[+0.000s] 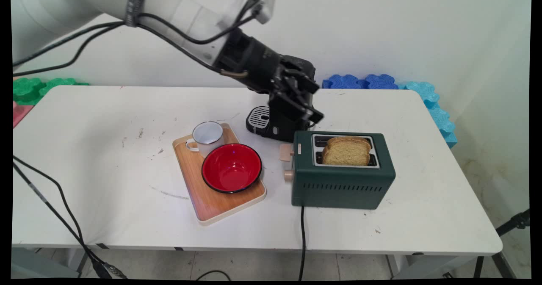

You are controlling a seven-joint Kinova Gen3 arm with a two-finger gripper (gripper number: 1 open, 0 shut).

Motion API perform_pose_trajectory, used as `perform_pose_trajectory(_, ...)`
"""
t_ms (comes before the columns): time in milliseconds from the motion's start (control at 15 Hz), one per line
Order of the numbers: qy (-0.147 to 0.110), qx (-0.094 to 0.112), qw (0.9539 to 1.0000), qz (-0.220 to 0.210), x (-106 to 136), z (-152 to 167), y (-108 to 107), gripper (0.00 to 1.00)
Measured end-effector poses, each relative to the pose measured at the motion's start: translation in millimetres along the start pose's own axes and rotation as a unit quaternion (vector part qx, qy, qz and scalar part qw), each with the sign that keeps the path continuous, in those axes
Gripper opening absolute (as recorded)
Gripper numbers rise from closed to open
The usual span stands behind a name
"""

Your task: Press the toaster switch

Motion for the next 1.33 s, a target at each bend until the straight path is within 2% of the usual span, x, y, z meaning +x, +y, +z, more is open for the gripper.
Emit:
perform_pose_trajectory(200, -0.006, 0.004, 1.0000, 0.000, -16, -16, -5, 1.00)
perform_pose_trajectory(267, -0.009, 0.005, 0.9999, -0.001, -22, -20, -6, 0.00)
perform_pose_trajectory(467, -0.022, 0.005, 0.9997, -0.003, -43, -30, -8, 0.00)
perform_pose_trajectory(867, -0.042, -0.001, 0.9991, -0.006, -71, -27, -6, 0.00)
perform_pose_trajectory(1333, -0.057, -0.007, 0.9984, -0.003, -87, -12, -8, 0.00)
